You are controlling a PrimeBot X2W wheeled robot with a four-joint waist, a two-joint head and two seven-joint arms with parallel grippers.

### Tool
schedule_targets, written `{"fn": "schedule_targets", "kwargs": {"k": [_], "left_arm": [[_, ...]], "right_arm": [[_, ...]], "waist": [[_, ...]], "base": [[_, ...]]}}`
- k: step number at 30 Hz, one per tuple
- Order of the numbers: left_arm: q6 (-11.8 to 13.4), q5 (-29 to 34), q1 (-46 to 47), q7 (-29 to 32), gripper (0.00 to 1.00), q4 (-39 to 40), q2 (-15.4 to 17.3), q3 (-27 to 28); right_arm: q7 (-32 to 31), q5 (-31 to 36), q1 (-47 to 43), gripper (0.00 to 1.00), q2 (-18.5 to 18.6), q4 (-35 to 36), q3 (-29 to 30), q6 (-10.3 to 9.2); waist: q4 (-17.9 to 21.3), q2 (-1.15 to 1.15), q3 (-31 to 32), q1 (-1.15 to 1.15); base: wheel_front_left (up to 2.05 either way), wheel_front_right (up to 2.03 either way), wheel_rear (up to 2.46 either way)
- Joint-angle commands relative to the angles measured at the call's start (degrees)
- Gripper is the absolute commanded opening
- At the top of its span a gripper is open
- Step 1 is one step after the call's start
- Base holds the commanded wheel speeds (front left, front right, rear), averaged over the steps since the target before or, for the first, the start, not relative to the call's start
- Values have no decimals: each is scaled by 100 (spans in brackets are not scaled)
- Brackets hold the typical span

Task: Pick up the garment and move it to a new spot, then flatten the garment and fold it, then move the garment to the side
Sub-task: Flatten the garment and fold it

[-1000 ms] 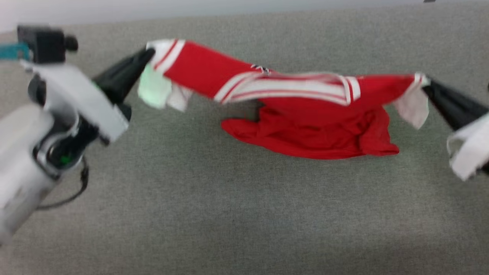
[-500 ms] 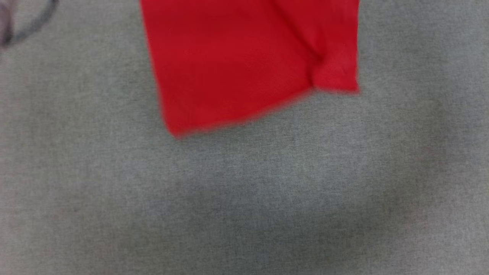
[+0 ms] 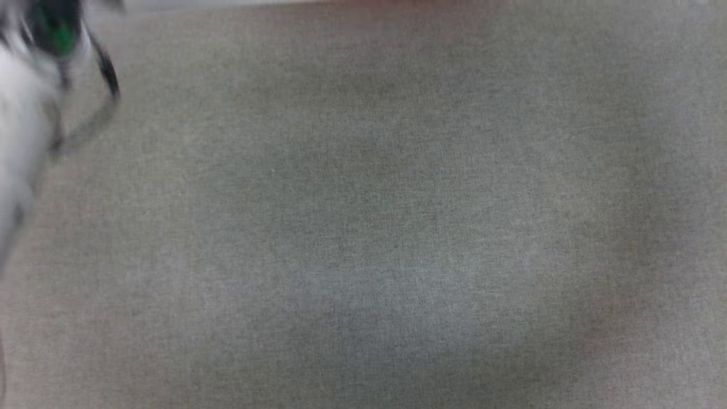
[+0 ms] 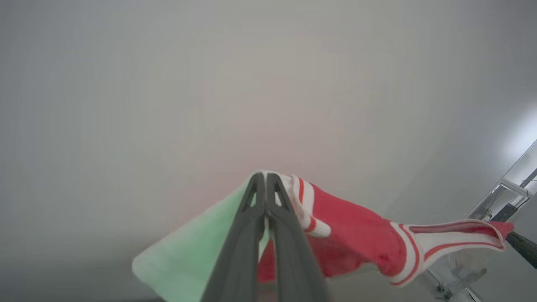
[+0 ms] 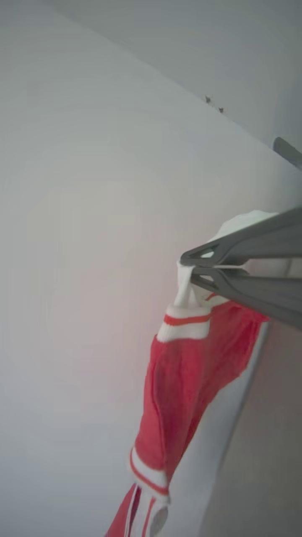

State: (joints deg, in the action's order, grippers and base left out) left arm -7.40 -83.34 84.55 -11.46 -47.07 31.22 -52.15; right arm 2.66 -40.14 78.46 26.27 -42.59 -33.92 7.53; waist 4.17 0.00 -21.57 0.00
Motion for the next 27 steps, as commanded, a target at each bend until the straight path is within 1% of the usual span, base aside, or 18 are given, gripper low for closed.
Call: {"fn": "schedule_targets", "kwargs": {"k": [1,5,9,11,15,21,25,27], "left_arm": [[-13,-146,-416,130,0,152,99,-66],[-13,-250,-1844,382,0,918,548,-529],[-14,-322,-3067,422,0,1963,960,-992],[-10,-322,-3533,357,0,2275,1225,-1146],[-7,-371,-4227,275,0,2881,1610,-1388],[17,-545,-4903,167,0,3819,2337,-1510],[83,-436,-5230,151,0,4605,2859,-1643],[120,-434,-5370,106,0,4988,3076,-1678]], "right_arm": [[-80,-175,-286,0,155,149,-137,-8],[-564,-762,-1471,0,716,924,-680,-8],[-1043,-1354,-2661,0,1383,1892,-915,-8],[-1248,-1550,-3203,0,1698,2303,-905,-8],[-1616,-1841,-4208,0,2196,3030,-742,-8],[-2188,-2061,-5449,0,2670,3906,-408,-8],[-2696,-2236,-6286,0,2990,4554,-239,-8],[-2880,-2310,-6665,0,3152,4803,-43,-8]], "waist": [[-30,0,96,0],[-58,0,230,0],[-68,0,325,0],[-71,0,377,0],[-49,0,510,0],[-19,0,651,0],[-29,0,651,0],[-31,0,624,0]], "base": [[0,0,0],[0,0,0],[0,0,0],[0,0,0],[0,0,0],[0,0,0],[0,0,0],[0,0,0]]}}
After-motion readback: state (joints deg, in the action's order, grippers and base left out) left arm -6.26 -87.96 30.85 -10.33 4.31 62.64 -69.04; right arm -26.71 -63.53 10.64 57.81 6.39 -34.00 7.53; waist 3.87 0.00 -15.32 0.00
